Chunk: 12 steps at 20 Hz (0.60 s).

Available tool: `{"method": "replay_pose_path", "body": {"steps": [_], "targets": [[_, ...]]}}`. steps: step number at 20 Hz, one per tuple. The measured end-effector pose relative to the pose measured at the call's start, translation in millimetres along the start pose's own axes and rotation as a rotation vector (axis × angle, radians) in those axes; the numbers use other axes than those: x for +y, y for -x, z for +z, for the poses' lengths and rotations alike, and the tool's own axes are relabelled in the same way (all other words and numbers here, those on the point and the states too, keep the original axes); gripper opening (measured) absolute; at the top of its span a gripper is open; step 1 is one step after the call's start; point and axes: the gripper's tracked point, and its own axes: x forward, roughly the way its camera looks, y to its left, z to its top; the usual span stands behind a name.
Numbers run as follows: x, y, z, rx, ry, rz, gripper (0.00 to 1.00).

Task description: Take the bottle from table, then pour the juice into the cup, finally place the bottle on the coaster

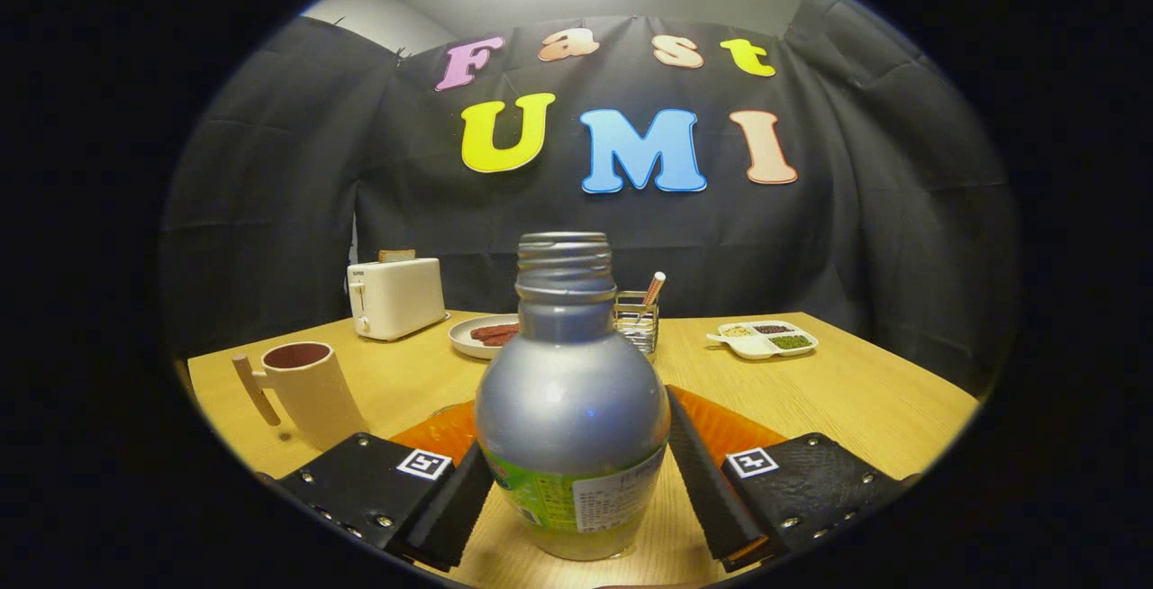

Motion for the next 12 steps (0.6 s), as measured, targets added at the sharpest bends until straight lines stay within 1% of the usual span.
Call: {"method": "replay_pose_path", "body": {"steps": [1,2,3,4,7,10,12], "targets": [[3,0,2,-0.005,-0.003,0.002,0.93],[2,-1,4,-0.01,0.003,-0.005,0.88],[2,-1,8,-0.02,0.023,-0.013,0.85],[2,-1,13,-0.033,0.05,-0.02,0.84],[7,-5,13,-0.012,0.107,-0.018,0.84],[2,-8,14,-0.006,0.083,-0.037,0.82],[5,-11,13,0.02,0.087,-0.033,0.82]]}}
